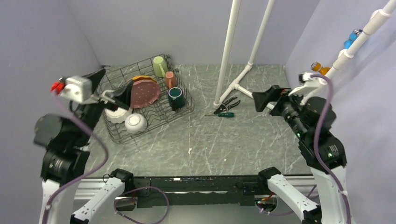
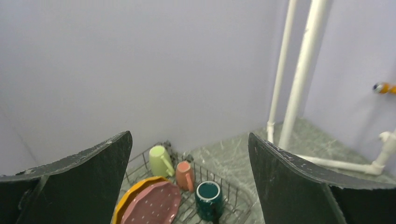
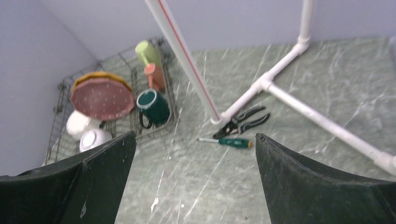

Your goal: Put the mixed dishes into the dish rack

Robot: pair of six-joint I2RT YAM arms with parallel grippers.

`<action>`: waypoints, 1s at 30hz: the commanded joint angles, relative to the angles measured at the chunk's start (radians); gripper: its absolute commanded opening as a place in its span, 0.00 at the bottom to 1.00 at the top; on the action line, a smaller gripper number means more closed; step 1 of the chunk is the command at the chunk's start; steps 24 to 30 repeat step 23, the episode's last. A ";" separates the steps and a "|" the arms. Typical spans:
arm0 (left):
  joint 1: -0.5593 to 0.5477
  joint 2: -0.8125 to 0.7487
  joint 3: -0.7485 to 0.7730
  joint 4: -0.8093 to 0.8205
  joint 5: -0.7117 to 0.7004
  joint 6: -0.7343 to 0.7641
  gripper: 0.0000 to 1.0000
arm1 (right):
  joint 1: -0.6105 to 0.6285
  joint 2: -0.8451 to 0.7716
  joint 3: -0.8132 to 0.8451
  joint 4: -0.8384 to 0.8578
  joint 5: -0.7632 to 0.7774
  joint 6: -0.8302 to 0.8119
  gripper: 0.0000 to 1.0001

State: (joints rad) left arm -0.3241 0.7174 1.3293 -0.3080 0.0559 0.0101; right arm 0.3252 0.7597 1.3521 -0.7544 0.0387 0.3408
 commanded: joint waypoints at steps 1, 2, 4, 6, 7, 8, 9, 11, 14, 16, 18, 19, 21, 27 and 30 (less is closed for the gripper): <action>-0.001 -0.077 0.060 -0.052 0.039 -0.078 0.99 | 0.006 -0.050 0.109 0.001 0.144 -0.055 1.00; -0.001 -0.090 0.070 -0.061 0.037 -0.082 0.99 | 0.004 -0.059 0.130 -0.002 0.165 -0.055 1.00; 0.000 -0.114 0.090 -0.075 0.041 -0.089 0.99 | 0.005 -0.072 0.174 -0.018 0.203 -0.057 1.00; -0.001 -0.134 0.105 -0.090 0.049 -0.095 0.99 | 0.004 -0.080 0.218 -0.038 0.233 -0.056 1.00; -0.001 -0.141 0.113 -0.095 0.051 -0.099 0.99 | 0.004 -0.086 0.234 -0.044 0.246 -0.057 1.00; -0.001 -0.146 0.119 -0.102 0.051 -0.102 0.99 | 0.004 -0.094 0.246 -0.047 0.257 -0.058 1.00; -0.001 -0.151 0.127 -0.108 0.051 -0.105 0.99 | 0.004 -0.103 0.251 -0.047 0.265 -0.060 1.00; -0.001 -0.154 0.142 -0.124 0.051 -0.116 0.99 | 0.003 -0.124 0.254 -0.043 0.276 -0.064 1.00; -0.001 -0.166 0.143 -0.125 0.051 -0.131 0.99 | 0.004 -0.162 0.243 -0.025 0.255 -0.074 1.00; -0.001 -0.174 0.135 -0.122 0.050 -0.144 0.99 | 0.003 -0.170 0.251 -0.027 0.251 -0.078 1.00; -0.001 -0.178 0.132 -0.125 0.050 -0.154 0.99 | 0.004 -0.174 0.257 -0.036 0.253 -0.082 1.00; -0.001 -0.178 0.133 -0.127 0.047 -0.160 0.99 | 0.003 -0.177 0.246 -0.032 0.235 -0.092 1.00; -0.001 -0.180 0.134 -0.131 0.047 -0.162 0.99 | 0.005 -0.179 0.231 -0.044 0.244 -0.092 1.00; -0.001 -0.180 0.142 -0.139 0.038 -0.156 0.99 | 0.003 -0.181 0.224 -0.058 0.270 -0.079 1.00; -0.001 -0.180 0.142 -0.139 0.038 -0.156 0.99 | 0.003 -0.181 0.224 -0.058 0.270 -0.079 1.00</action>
